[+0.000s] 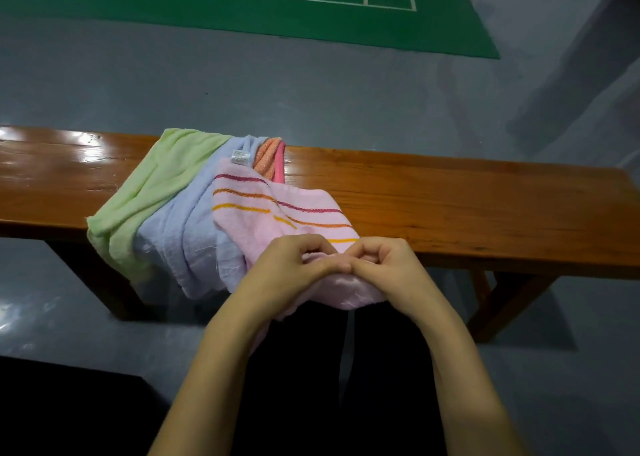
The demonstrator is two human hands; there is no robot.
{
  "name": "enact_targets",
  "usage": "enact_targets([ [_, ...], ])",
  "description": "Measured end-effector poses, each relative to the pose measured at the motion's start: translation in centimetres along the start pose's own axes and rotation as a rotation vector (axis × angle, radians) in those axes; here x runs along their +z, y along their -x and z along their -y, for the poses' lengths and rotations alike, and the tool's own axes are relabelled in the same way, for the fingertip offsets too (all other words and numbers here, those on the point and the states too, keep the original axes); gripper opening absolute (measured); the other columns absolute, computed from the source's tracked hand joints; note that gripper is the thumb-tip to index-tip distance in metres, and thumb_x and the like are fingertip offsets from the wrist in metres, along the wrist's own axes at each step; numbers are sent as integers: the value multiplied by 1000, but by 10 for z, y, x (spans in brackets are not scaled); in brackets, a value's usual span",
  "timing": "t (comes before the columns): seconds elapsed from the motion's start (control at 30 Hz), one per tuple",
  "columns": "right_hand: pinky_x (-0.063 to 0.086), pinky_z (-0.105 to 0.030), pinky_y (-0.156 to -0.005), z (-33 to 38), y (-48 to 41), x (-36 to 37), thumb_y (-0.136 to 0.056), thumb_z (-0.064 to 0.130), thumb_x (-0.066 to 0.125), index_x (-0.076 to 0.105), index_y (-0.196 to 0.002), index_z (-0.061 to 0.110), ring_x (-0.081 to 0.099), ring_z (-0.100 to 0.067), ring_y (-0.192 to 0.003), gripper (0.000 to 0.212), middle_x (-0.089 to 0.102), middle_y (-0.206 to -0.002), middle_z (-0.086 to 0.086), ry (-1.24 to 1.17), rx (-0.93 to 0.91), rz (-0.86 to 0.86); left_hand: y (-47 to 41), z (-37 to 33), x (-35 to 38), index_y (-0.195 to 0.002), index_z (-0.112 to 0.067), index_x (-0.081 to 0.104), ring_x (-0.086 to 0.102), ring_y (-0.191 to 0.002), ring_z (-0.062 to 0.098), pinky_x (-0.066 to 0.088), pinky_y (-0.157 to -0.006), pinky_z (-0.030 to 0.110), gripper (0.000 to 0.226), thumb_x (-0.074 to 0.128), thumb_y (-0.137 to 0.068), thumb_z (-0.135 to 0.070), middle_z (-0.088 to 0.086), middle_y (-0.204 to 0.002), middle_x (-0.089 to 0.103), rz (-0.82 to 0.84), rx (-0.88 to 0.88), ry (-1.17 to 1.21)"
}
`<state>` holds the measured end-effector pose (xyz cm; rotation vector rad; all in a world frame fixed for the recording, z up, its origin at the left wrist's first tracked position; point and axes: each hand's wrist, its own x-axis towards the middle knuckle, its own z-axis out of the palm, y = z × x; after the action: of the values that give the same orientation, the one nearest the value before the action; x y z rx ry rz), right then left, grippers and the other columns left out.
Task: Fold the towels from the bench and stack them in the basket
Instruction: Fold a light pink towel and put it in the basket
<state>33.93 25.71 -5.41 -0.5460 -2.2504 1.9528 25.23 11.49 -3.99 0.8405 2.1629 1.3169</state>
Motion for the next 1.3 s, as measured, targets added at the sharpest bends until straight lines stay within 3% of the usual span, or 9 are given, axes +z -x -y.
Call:
enact_targets([
  [0.3,36,-18,-47,12,6,-20,-80,14,75,72,-77,7,47,-4,-51,8,56,-64,-6,42,19,-21,7,27,-51,-68,-25,64,56,-74,-6,39,-74,9,16,74,-80,-20,-13,-74,65,-457,-1,-94],
  [0.47,43,-17,-62,14,3,-6,-83,10,70,69,-76,9,54,-4,-68,7,63,-74,-2,8,-68,-14,6,7,-28,-112,-38,60,55,-97,-6,39,-94,13,35,69,-84,-18,-18,-118,61,-191,61,18],
  [0.57,44,-16,-64,15,2,0,-83,6,69,69,-73,14,58,-3,-70,12,67,-72,5,-47,-70,-3,2,-6,-3,-112,-42,59,56,-106,-8,40,-93,10,35,70,-84,-25,-21,-110,65,22,91,96],
  [0.73,46,-28,-64,13,6,-11,-77,18,76,72,-69,15,59,-10,-68,9,68,-71,-12,-1,-4,-54,-3,-1,4,-67,-22,65,55,-71,1,39,-65,14,15,79,-74,-25,-6,-70,65,-174,102,-124],
  [0.9,42,-12,-53,16,10,-22,-79,6,73,70,-78,4,55,1,-58,4,64,-65,2,-57,1,-77,0,5,-20,-64,-30,60,54,-69,-3,37,-67,9,22,76,-77,-21,-17,-66,62,-406,94,-164],
  [1.0,41,-12,-53,15,10,-28,-82,3,68,69,-75,5,55,1,-59,8,63,-65,6,-64,-70,-130,2,15,-35,-68,-25,60,54,-73,2,39,-70,20,18,74,-79,-24,-11,-71,63,-468,51,-241],
  [1.1,44,-15,-56,18,8,-20,-84,3,67,68,-74,7,57,-1,-63,11,64,-67,5,-103,-101,-108,1,11,-28,-86,-28,63,57,-88,2,41,-80,20,13,72,-81,-21,-12,-90,64,-337,68,-235],
  [1.2,45,-19,-66,19,6,-8,-80,8,72,70,-73,13,59,-6,-71,9,67,-71,3,-79,-126,-49,0,-4,-6,-118,-36,57,50,-103,-16,34,-88,2,46,71,-81,-12,-20,-108,62,-79,131,-78],
  [1.3,45,-21,-69,17,7,-7,-80,8,73,72,-74,12,60,-8,-73,8,69,-72,-1,-66,-115,-41,-1,-8,8,-92,-22,69,59,-84,-4,44,-79,14,12,69,-83,-13,-13,-85,68,-40,142,-105],
])
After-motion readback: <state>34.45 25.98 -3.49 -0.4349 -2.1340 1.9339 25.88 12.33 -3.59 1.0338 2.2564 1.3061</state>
